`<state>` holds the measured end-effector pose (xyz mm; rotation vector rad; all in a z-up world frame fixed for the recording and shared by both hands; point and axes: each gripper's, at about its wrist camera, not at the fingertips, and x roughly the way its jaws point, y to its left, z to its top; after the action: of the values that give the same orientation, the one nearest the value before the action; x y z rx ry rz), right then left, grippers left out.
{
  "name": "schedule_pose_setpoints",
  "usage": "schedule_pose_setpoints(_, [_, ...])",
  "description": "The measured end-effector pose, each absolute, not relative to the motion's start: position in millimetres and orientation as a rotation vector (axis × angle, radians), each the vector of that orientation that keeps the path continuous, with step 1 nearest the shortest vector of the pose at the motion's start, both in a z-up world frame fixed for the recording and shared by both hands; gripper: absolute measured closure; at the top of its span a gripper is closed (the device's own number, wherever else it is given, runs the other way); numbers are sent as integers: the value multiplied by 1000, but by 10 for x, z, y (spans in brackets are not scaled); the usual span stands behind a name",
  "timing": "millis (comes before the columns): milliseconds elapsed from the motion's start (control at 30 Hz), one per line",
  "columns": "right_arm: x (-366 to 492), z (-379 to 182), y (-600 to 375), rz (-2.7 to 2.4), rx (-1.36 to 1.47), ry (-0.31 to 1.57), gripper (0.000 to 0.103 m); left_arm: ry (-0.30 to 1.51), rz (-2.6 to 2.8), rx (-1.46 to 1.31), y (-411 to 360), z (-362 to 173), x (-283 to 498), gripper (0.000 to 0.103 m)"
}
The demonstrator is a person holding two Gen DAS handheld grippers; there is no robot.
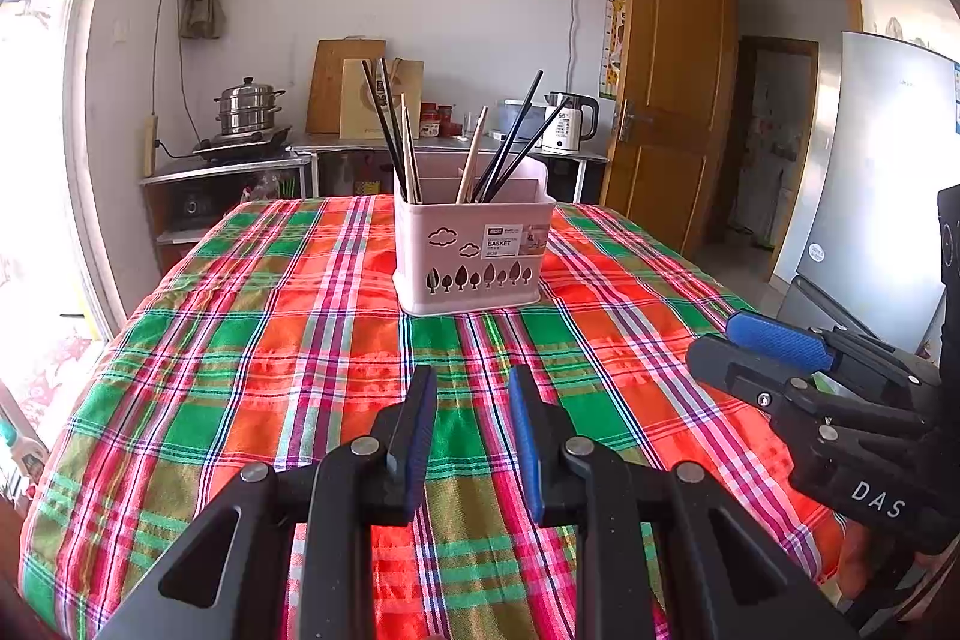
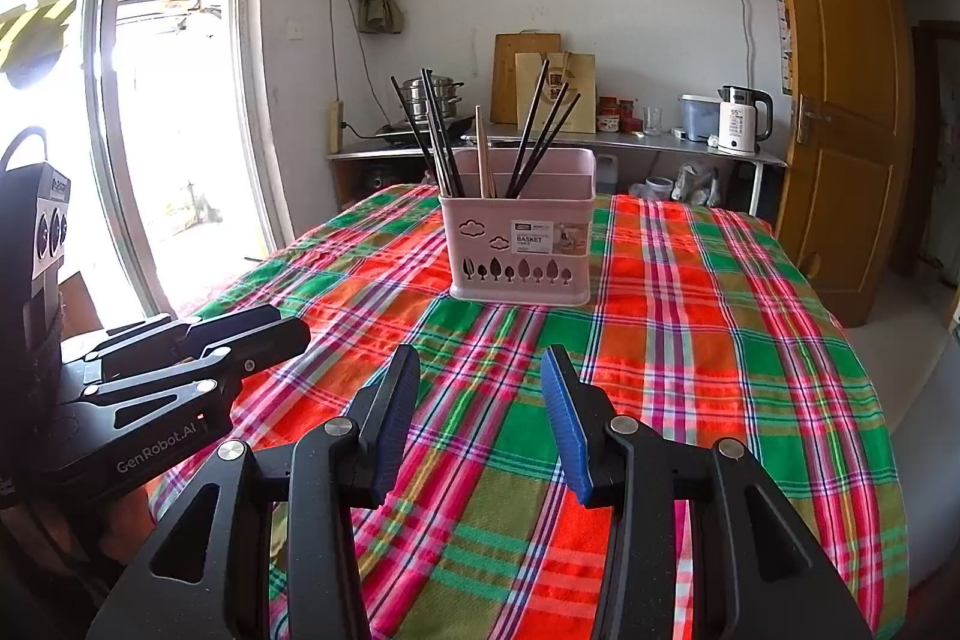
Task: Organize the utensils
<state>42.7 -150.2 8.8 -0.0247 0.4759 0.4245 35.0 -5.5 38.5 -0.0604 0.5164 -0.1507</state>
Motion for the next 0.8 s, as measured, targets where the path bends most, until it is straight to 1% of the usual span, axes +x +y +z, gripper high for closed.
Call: schedule_pose_setpoints(800, [430, 94, -1512, 422, -29, 476, 60, 510, -152, -66, -73, 370, 317, 79])
